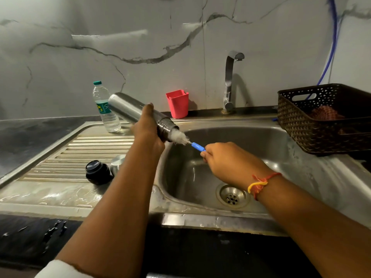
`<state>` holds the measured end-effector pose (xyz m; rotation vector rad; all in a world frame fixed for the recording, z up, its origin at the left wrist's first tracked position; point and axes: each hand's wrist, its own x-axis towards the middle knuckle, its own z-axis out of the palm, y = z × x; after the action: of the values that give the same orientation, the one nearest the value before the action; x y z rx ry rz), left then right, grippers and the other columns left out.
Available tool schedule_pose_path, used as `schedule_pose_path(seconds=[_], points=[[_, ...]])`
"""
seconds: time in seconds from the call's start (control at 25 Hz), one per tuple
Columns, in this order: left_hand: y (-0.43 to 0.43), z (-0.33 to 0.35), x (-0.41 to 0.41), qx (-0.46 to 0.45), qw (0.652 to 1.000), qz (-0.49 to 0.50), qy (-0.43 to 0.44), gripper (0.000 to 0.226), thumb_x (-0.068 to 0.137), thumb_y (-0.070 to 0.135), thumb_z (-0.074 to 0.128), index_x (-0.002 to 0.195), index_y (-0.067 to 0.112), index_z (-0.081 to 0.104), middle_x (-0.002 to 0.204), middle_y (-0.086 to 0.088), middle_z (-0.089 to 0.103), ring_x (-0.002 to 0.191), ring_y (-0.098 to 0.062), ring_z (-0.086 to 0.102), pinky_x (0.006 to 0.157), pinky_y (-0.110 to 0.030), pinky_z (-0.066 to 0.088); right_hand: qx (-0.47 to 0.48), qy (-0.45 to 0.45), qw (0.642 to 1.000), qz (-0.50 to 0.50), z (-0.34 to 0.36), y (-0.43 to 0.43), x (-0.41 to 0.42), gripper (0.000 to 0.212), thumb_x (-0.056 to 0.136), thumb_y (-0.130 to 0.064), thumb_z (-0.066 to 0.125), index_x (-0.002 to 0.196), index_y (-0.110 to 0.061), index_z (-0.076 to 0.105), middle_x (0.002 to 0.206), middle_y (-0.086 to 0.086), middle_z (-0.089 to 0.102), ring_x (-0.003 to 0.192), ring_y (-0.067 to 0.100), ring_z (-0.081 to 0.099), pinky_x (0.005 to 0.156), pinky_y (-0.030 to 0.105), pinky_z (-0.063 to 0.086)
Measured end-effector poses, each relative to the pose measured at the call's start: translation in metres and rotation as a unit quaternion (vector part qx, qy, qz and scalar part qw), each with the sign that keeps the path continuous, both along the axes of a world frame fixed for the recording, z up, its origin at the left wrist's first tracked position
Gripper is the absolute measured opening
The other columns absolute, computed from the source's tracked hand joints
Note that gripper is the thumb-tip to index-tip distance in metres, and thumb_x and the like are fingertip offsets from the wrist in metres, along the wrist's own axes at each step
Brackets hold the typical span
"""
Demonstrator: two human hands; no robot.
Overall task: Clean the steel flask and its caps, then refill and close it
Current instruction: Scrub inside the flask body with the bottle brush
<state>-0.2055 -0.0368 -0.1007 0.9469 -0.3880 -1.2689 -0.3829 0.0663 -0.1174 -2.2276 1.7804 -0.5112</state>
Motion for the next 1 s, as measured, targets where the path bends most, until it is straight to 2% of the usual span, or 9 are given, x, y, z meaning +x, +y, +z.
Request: schedule_pose_path(seconds=[0.2,0.36,0.44,0.52,0.6,0.72,0.8,0.88,1.0], points=[[0.014,-0.005,-0.022,-0.036,0.995,-0.097,-0.007,0.073,0.081,0.045,0.081,0.135,0.009,0.047,0.119,-0.018,0.069,0.091,-0.031,0.075,0.075,-0.044,0.062,0.067,-0.197,0.978,0.003,0.001,0.002,0.004,0.030,0.103,-0.032,0.044,0.095,-0.016,0.068,0.061,-0.003,0.052,0.050,0.010,0.046,0.045,0.023,0.031],[0.021,-0.001,-0.025,-0.115,0.977,-0.164,0.077,0.063,0.093,0.049,0.064,0.138,0.007,0.051,0.125,-0.020,0.063,0.115,-0.034,0.067,0.096,-0.048,0.056,0.315,-0.581,0.750,0.031,0.018,0.009,-0.021,0.029,0.103,-0.033,0.043,0.101,-0.011,0.062,0.054,-0.008,0.025,0.040,0.003,0.015,0.036,0.016,0.011],[0.025,-0.002,-0.029,-0.156,0.958,-0.215,0.111,0.069,0.092,0.045,0.066,0.144,0.004,0.048,0.132,-0.020,0.059,0.122,-0.036,0.062,0.101,-0.046,0.053,0.396,-0.654,0.641,0.071,0.020,0.011,-0.020,0.027,0.101,-0.034,0.045,0.100,-0.012,0.061,0.054,-0.009,0.021,0.038,0.001,0.015,0.033,0.015,0.011],[0.024,-0.001,-0.028,-0.181,0.941,-0.248,0.141,0.077,0.089,0.045,0.070,0.148,0.002,0.042,0.133,-0.020,0.058,0.123,-0.034,0.060,0.110,-0.044,0.047,0.440,-0.659,0.603,0.094,0.019,0.013,-0.016,0.028,0.100,-0.035,0.046,0.098,-0.013,0.062,0.052,-0.010,0.023,0.035,0.000,0.018,0.031,0.013,0.014],[0.026,0.001,-0.029,-0.185,0.943,-0.236,0.143,0.080,0.087,0.046,0.073,0.146,0.002,0.040,0.120,-0.020,0.064,0.108,-0.031,0.067,0.103,-0.041,0.053,0.440,-0.619,0.645,0.083,0.014,0.012,-0.010,0.030,0.102,-0.035,0.044,0.098,-0.012,0.063,0.053,-0.009,0.024,0.037,0.001,0.018,0.032,0.014,0.015],[0.025,-0.004,-0.036,-0.136,0.971,-0.178,0.088,0.071,0.087,0.042,0.076,0.139,0.006,0.043,0.094,-0.017,0.066,0.078,-0.025,0.070,0.069,-0.036,0.063,0.266,-0.454,0.850,0.007,0.005,0.005,0.004,0.034,0.104,-0.034,0.040,0.094,-0.012,0.063,0.054,-0.006,0.031,0.038,0.007,0.024,0.037,0.017,0.019],[0.021,-0.001,-0.032,-0.106,0.982,-0.148,0.043,0.065,0.086,0.042,0.078,0.132,0.006,0.049,0.092,-0.015,0.067,0.073,-0.024,0.069,0.067,-0.037,0.062,0.092,-0.241,0.966,-0.021,0.001,0.005,0.010,0.033,0.104,-0.034,0.039,0.088,-0.018,0.063,0.058,-0.003,0.046,0.046,0.014,0.044,0.043,0.024,0.028],[0.011,0.003,-0.015,-0.095,0.988,-0.118,0.035,0.071,0.080,0.043,0.083,0.132,0.004,0.052,0.098,-0.014,0.066,0.076,-0.025,0.070,0.075,-0.041,0.062,0.010,-0.083,0.996,-0.013,-0.002,0.009,0.008,0.029,0.104,-0.037,0.037,0.093,-0.025,0.062,0.070,-0.002,0.053,0.061,0.018,0.052,0.051,0.028,0.035],[0.001,-0.004,-0.003,-0.065,0.994,-0.073,0.043,0.073,0.078,0.043,0.084,0.133,0.005,0.054,0.095,-0.011,0.066,0.068,-0.023,0.071,0.064,-0.038,0.060,-0.018,-0.007,1.000,-0.010,-0.002,0.017,0.005,0.029,0.104,-0.035,0.035,0.114,-0.027,0.061,0.073,-0.004,0.045,0.066,0.022,0.049,0.058,0.031,0.036]])
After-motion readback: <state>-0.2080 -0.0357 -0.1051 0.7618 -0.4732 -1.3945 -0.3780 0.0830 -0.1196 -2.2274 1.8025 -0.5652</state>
